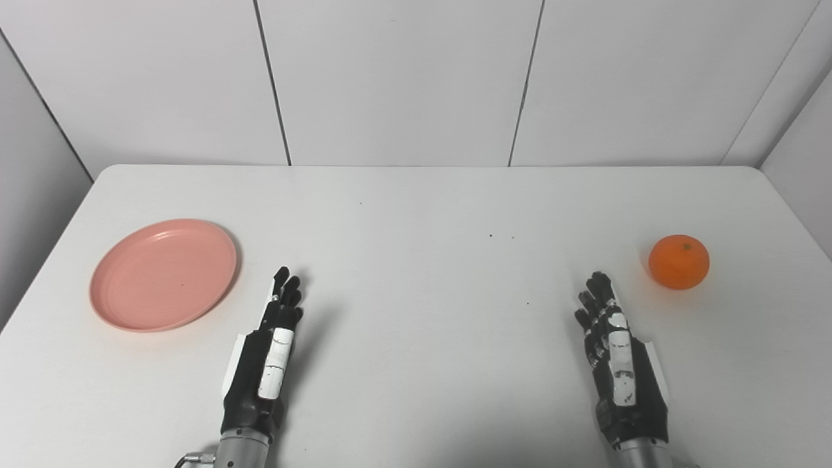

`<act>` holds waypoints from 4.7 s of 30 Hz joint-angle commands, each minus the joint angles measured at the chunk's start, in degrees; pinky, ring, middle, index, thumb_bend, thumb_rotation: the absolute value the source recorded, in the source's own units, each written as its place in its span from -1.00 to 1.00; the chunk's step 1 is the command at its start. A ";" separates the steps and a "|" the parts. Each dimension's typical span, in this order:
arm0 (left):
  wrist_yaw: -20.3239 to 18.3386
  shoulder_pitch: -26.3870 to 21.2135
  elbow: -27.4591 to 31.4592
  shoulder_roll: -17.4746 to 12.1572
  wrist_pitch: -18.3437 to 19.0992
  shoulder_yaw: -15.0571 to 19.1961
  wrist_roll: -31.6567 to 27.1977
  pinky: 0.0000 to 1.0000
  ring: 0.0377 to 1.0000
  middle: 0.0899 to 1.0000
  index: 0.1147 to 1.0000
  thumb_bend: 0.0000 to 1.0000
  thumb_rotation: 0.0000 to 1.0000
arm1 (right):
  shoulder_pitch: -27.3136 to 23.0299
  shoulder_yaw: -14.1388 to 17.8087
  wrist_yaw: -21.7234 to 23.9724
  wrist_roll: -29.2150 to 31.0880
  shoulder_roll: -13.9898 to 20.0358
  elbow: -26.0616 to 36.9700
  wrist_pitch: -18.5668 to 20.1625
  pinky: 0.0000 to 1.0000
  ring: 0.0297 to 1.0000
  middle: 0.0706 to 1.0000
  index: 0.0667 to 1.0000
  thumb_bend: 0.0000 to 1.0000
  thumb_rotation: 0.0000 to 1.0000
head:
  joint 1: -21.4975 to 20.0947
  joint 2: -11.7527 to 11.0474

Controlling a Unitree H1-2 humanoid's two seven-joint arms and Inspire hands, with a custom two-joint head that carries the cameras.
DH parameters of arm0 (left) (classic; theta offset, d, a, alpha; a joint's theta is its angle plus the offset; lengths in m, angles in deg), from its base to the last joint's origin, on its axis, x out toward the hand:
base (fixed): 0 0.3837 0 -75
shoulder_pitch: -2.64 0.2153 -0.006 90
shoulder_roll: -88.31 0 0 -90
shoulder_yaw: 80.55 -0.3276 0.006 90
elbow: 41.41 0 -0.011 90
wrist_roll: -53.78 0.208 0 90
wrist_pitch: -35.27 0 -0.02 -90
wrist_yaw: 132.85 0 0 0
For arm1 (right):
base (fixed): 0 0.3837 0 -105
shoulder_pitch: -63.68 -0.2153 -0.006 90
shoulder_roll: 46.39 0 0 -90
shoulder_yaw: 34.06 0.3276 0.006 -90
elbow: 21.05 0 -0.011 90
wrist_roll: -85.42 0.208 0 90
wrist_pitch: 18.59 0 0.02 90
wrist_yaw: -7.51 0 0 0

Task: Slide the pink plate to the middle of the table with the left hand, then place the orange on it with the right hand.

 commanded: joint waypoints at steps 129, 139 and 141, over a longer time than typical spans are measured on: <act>-2.86 -8.62 7.28 -6.24 1.94 2.00 -9.58 1.00 0.89 0.88 0.96 1.00 0.84 | 0.07 2.64 7.94 4.17 3.04 -12.95 -9.07 1.00 0.94 0.92 0.87 0.63 1.00 | 16.69 -16.94; -4.94 -15.07 4.26 -12.30 -0.41 7.98 -13.82 0.99 0.89 0.90 0.99 1.00 0.87 | 0.23 2.46 8.06 3.94 2.74 -12.72 -8.95 1.00 0.94 0.91 0.87 0.64 1.00 | 16.50 -17.39; -5.18 -16.98 2.88 -13.25 -0.67 9.67 -15.32 0.97 0.85 0.87 0.98 1.00 0.89 | 0.22 2.48 8.02 3.85 2.74 -12.75 -9.01 1.00 0.94 0.90 0.86 0.65 1.00 | 16.50 -17.39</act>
